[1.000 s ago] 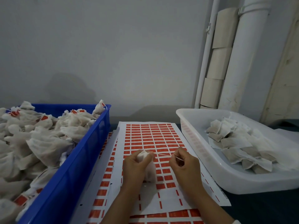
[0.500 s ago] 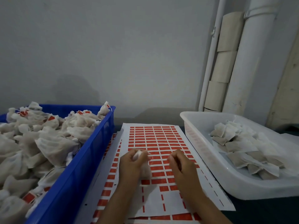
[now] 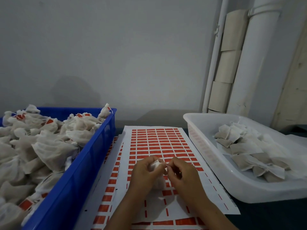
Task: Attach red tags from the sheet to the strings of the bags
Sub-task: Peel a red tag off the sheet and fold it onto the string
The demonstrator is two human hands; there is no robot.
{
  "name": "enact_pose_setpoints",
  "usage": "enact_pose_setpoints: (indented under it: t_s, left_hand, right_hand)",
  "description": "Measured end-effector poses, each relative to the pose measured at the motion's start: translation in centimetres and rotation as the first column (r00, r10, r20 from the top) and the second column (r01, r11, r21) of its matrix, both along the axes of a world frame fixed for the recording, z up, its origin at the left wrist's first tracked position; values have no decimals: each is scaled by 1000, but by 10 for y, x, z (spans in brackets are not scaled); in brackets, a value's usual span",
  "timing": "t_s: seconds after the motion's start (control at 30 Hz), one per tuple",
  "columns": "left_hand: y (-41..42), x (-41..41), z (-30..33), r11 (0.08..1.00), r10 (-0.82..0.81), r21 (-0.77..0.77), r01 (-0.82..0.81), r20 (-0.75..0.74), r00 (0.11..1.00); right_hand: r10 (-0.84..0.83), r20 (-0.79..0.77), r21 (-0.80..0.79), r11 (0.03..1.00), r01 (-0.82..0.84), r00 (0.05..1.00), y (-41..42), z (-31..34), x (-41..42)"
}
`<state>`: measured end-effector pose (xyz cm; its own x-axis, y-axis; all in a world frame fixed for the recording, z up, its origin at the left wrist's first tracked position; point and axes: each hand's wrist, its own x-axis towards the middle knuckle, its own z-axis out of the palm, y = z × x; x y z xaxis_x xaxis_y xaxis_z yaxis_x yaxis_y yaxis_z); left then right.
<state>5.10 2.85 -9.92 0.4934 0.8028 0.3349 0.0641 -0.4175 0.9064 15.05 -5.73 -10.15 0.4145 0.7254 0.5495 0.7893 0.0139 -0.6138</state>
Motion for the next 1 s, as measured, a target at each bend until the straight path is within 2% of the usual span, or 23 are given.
enact_pose_setpoints:
  t_s: [0.4, 0.57, 0.73, 0.8, 0.9, 1.0]
  left_hand:
    - [-2, 3, -8, 998, -28, -57, 32, 64, 998]
    - [-4, 1, -6, 977, -179, -121, 176, -19, 984]
    - [0, -8, 1, 952, -268, -169, 254, -64, 961]
    - [1, -11, 5, 943, -258, -224, 246, -30, 966]
    - [0, -13, 8, 903, -260, -327, 277, 97, 961]
    - [-1, -11, 11, 824, -257, -463, 326, 208, 944]
  right_hand:
    - [-72, -115, -1, 997, 72, 991, 7, -2, -5]
    - [-86, -191, 61, 993, 99, 978, -1, -7, -2]
    - [-143, -136, 74, 985, 154, 980, 0, -6, -1]
    - [-143, -118, 80, 985, 153, 983, 0, -6, -2]
    - [-117, -88, 77, 989, 124, 989, -1, -4, -5]
    - [-75, -53, 60, 995, 78, 996, -2, -2, -7]
